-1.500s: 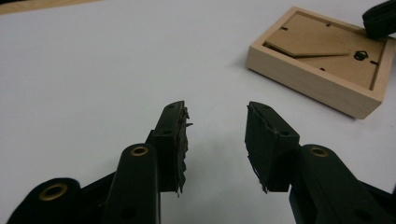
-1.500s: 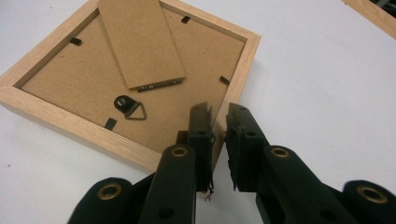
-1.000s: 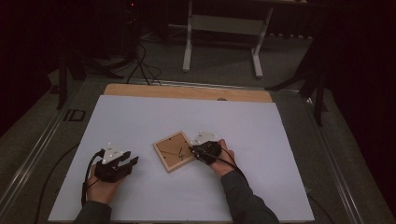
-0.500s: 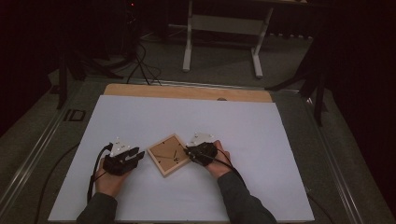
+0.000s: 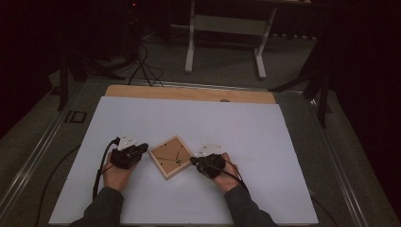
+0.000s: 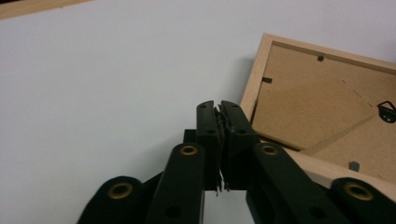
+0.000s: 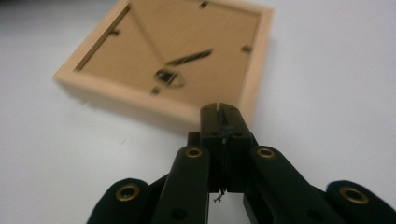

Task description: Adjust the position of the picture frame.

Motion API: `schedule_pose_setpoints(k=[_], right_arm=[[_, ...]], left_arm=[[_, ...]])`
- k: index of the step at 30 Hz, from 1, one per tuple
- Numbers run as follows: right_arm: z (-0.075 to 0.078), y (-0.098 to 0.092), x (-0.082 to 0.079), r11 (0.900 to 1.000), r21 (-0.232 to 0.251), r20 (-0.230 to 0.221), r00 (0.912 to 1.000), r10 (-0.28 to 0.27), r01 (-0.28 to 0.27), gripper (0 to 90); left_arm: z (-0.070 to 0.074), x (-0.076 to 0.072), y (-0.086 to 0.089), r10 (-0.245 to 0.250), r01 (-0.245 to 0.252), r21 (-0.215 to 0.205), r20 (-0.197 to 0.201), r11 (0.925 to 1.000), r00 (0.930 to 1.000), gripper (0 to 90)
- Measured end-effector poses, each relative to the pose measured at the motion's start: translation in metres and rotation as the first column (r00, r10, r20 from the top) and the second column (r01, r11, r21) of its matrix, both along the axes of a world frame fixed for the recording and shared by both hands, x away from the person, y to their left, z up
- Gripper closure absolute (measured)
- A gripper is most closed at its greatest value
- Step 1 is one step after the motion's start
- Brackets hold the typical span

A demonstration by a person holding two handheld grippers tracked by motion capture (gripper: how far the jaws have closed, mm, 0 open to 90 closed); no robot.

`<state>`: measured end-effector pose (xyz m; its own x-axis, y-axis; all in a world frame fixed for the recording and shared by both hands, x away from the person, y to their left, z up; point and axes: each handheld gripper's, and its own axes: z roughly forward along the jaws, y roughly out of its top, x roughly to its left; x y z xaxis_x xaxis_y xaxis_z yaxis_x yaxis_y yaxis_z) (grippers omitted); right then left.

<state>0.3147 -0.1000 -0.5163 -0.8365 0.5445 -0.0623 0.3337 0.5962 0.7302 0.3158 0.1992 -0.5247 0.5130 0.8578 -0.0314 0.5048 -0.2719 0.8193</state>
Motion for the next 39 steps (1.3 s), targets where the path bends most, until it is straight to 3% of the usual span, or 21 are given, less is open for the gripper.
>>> schedule_pose_setpoints(k=[4,13,23,39], right_arm=[[-0.007,0.002,-0.007,1.000,-0.006,0.001,1.0000,0.008,-0.008,89.7],[-0.018,0.007,-0.015,0.999,-0.016,-0.010,0.9995,0.028,-0.029,89.8],[-0.022,0.005,-0.010,1.000,0.000,-0.002,0.9998,-0.018,0.018,89.8],[-0.023,-0.004,-0.003,0.996,0.010,-0.006,0.9955,-0.094,0.094,89.9]], left_arm=[[-0.003,0.004,-0.001,0.005,-0.005,-0.013,-0.011,0.9999,0.9999,89.4],[-0.006,0.005,-0.001,0.020,-0.020,0.019,-0.026,0.9996,0.9995,89.3],[-0.008,-0.002,-0.005,0.043,-0.043,0.005,-0.046,0.9991,0.9980,89.8],[-0.008,-0.012,-0.023,-0.021,0.022,0.023,-0.052,0.9995,0.9985,89.9]])
